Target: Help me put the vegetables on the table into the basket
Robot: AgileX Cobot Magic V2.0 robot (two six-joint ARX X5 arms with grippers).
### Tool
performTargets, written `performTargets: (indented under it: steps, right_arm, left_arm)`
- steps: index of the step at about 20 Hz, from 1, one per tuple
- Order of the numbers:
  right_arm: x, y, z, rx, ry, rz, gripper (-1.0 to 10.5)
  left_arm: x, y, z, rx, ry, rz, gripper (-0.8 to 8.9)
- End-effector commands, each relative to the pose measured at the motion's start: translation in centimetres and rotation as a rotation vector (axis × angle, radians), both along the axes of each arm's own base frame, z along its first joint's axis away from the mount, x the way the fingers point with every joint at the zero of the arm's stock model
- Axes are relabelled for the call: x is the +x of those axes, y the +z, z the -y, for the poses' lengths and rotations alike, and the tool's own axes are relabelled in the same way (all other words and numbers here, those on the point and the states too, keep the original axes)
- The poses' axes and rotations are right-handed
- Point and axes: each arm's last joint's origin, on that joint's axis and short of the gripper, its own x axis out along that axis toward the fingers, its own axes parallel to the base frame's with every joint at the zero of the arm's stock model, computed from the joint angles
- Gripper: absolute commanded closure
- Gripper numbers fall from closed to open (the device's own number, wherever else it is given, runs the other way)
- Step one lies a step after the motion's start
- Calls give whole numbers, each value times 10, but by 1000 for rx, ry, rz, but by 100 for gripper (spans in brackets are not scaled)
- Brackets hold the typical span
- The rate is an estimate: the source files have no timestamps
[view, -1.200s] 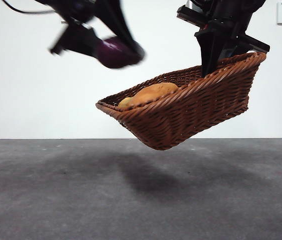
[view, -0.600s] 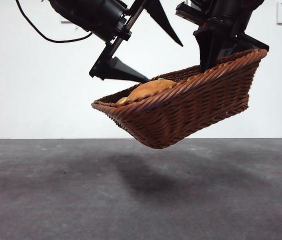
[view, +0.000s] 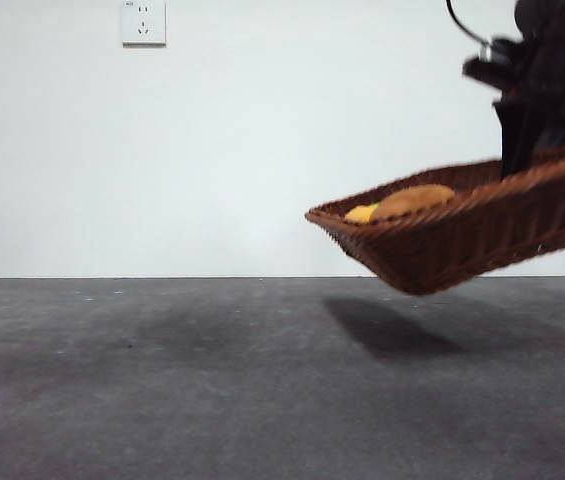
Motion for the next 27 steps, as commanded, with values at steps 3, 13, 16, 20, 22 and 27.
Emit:
performTargets:
  steps: [3, 13, 16, 20, 22, 27]
  right_arm:
    - [27, -46, 21, 43, -4, -54, 958]
    - [54, -98, 29, 180, -91, -119, 915]
    - [50, -93, 32, 171, -142, -158, 212]
    - [30, -32, 35, 145, -147, -4, 195]
    - [2, 21, 37, 66, -158, 126, 214]
    - [-126, 144, 35, -76, -166, 496, 957]
  left_arm:
    - [-42, 1, -29, 141, 57, -17, 818]
    - [-93, 1, -67, 164, 178, -58, 818]
    - [-99, 3, -72, 148, 180, -35, 818]
    - [-103, 4, -75, 172, 148, 10, 817]
    - [-104, 4, -76, 189, 127, 30, 817]
    - [-104, 4, -76, 189, 128, 28, 817]
